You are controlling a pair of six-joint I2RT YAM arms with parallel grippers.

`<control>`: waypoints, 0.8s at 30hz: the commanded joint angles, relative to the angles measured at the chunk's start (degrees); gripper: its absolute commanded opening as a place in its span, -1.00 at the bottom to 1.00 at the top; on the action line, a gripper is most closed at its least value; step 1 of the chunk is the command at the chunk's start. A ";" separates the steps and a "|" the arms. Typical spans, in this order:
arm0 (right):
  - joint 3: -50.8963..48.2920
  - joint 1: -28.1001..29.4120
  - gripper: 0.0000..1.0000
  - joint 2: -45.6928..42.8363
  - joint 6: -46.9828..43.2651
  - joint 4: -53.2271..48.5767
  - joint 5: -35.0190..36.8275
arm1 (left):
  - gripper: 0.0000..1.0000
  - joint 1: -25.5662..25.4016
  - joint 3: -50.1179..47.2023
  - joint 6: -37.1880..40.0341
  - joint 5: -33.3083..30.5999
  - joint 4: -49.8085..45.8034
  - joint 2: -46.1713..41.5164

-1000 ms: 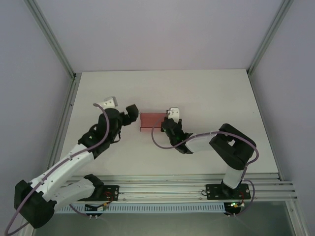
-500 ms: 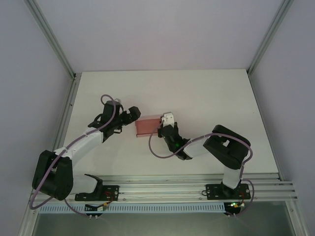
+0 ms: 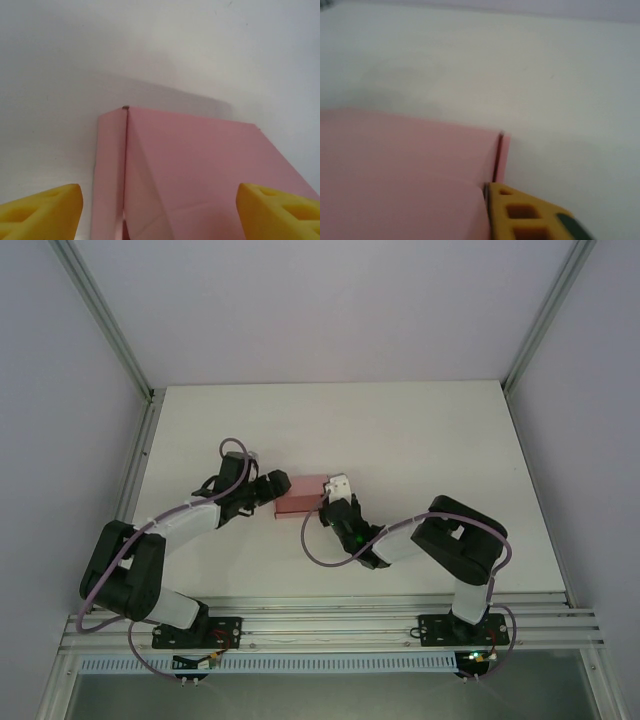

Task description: Assemble paper box

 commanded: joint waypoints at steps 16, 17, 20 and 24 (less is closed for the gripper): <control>-6.31 0.38 0.92 -27.89 -6.24 -31.13 -25.99 | 0.33 0.30 -3.29 0.99 -0.36 2.29 5.71; -5.76 0.04 0.98 -28.21 -6.11 -30.26 -25.54 | 0.31 0.34 -3.39 0.95 -0.01 2.62 6.13; 1.17 -3.86 1.00 -26.14 -1.95 -34.21 -26.70 | 0.23 0.27 -3.20 1.23 0.74 3.06 6.88; 16.19 -12.24 1.00 -17.35 8.76 -47.99 -30.68 | 0.17 0.26 -3.13 2.44 1.04 2.96 6.90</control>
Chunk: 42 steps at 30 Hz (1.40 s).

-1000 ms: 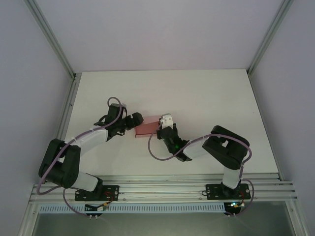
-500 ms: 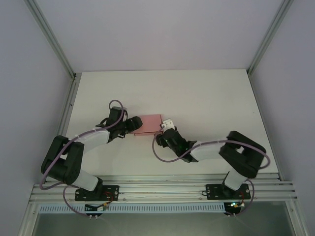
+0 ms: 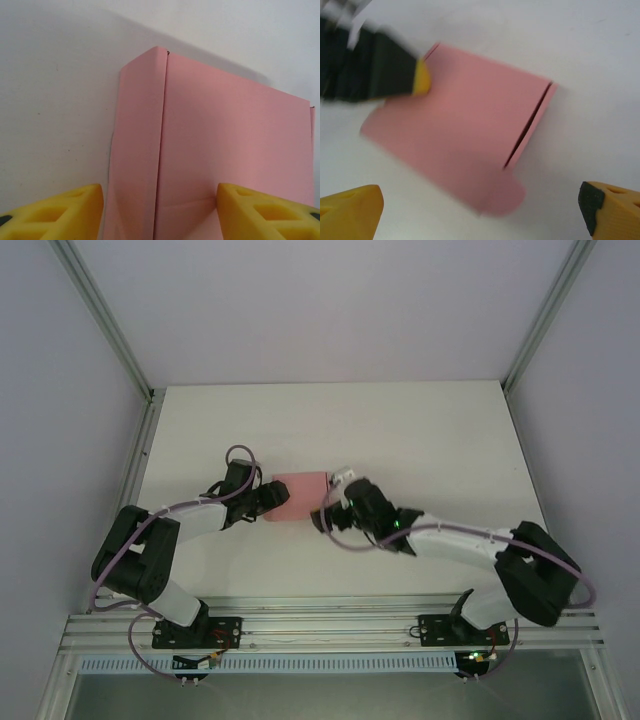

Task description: Assemble paper box

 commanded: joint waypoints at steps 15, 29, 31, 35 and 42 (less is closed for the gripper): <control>25.86 -10.11 0.95 28.90 13.39 -26.22 -11.17 | 0.08 0.11 -2.04 2.75 1.51 -0.88 1.58; 22.58 -12.15 0.89 25.57 14.13 -22.60 -14.44 | 0.26 1.66 4.59 4.22 0.83 -5.75 -2.65; 22.33 -12.44 0.89 24.94 14.20 -21.42 -15.27 | 0.27 2.43 4.81 3.98 1.83 -4.83 -1.41; 21.38 -13.98 0.91 24.00 15.89 -17.88 -19.15 | 0.27 3.25 4.94 4.86 3.32 -3.87 1.56; 18.12 -17.22 0.91 22.33 20.18 -11.45 -26.10 | -0.04 4.34 3.48 3.97 7.75 -1.46 4.62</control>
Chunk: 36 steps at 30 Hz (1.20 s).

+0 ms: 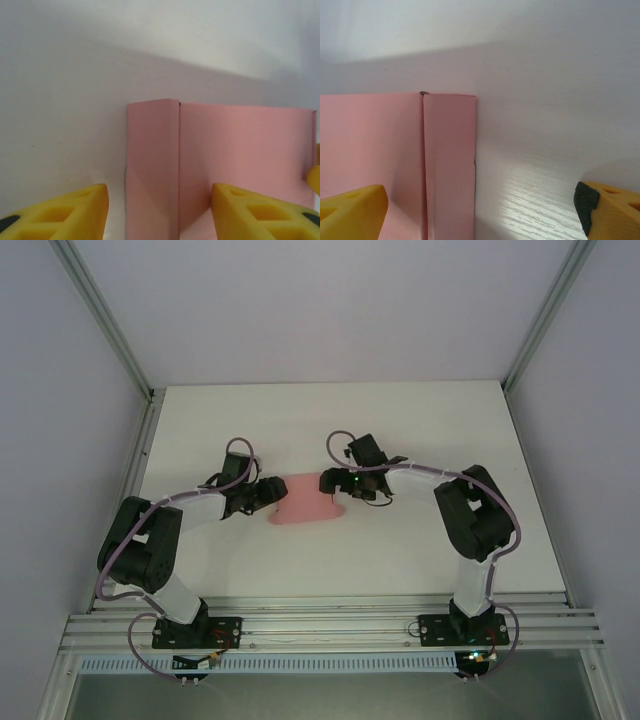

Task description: Assemble paper box

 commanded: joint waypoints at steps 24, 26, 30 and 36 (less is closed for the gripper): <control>-0.50 -2.11 0.81 4.57 10.91 13.18 -30.81 | -0.58 7.36 -14.23 -11.59 15.90 27.87 1.12; -0.63 -2.13 0.78 4.69 11.88 15.00 -32.64 | -0.58 7.36 -14.30 -11.60 15.71 28.04 1.12; -2.87 -2.41 0.62 4.65 17.01 25.26 -37.08 | -0.58 7.33 -14.57 -11.69 15.80 28.78 1.38; -4.29 -3.00 0.29 4.44 21.87 33.87 -40.75 | -0.58 7.39 -14.22 -10.66 15.00 27.43 0.01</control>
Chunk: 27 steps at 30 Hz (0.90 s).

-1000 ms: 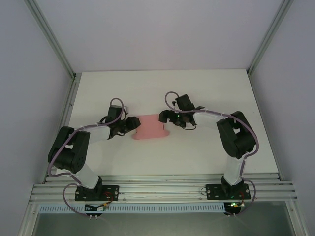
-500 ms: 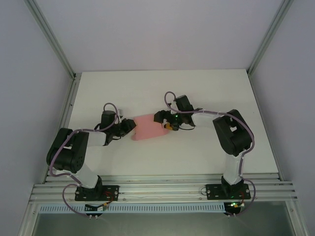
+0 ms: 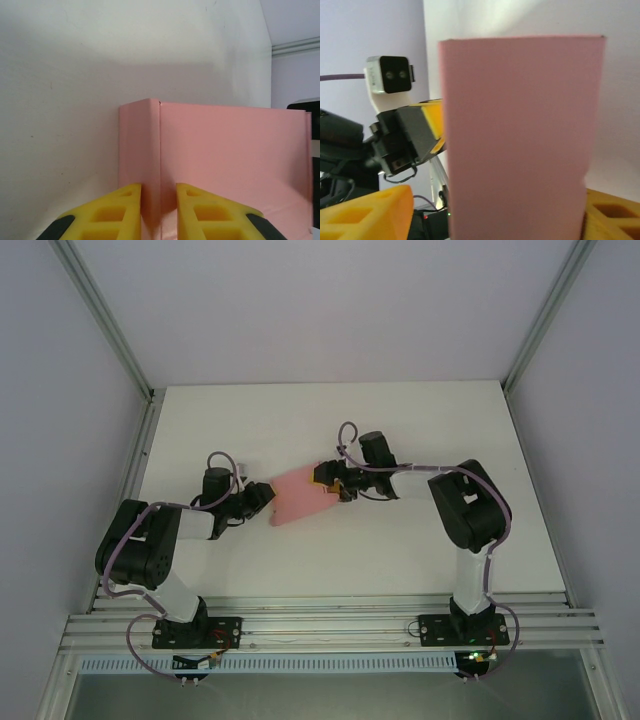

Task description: Assemble paper box

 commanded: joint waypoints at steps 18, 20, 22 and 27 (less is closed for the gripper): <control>7.17 -3.68 -0.26 -8.82 6.18 -31.90 2.16 | 1.00 -16.78 19.22 62.34 -4.85 -38.14 -25.96; 7.90 -4.52 -0.24 -10.24 7.50 -34.89 0.18 | 1.00 -22.42 24.10 72.93 -9.79 -49.91 -25.39; 8.80 -5.44 -0.19 -11.71 9.58 -38.77 -1.02 | 1.00 -25.06 27.24 80.68 -9.84 -59.01 -24.51; 6.65 -8.07 -0.22 -15.12 19.60 -41.05 -2.43 | 1.00 -26.87 28.82 84.49 -17.28 -58.08 -22.21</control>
